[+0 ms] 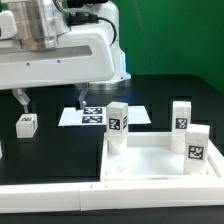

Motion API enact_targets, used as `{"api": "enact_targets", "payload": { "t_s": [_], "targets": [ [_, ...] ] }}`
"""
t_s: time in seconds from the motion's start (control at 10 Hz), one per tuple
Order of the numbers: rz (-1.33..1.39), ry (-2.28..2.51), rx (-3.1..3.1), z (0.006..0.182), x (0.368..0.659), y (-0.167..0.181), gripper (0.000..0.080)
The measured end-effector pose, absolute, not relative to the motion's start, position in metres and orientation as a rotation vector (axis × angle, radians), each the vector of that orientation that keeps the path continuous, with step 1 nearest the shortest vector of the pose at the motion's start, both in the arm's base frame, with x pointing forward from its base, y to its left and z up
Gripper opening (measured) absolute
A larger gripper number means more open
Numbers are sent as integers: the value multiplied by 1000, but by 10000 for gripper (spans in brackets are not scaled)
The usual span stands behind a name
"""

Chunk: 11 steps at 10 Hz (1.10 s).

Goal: Assemble square table

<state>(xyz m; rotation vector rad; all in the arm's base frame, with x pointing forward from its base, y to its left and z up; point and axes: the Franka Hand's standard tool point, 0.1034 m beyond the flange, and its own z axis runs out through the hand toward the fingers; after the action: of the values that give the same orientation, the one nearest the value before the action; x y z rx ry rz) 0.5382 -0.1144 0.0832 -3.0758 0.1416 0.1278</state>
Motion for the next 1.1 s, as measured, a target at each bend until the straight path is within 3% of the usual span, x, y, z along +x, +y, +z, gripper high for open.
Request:
{"api": "enact_targets", "payload": {
  "t_s": [0.2,0.6,0.8,1.1],
  "targets": [
    [484,93,-3069,73,506,-137,649],
    [772,124,-2992,66,501,-143,649],
    [1047,-68,-2876,55,480,-147,649],
    [1165,-113,-2828,46,474,-152,649]
  ]
}}
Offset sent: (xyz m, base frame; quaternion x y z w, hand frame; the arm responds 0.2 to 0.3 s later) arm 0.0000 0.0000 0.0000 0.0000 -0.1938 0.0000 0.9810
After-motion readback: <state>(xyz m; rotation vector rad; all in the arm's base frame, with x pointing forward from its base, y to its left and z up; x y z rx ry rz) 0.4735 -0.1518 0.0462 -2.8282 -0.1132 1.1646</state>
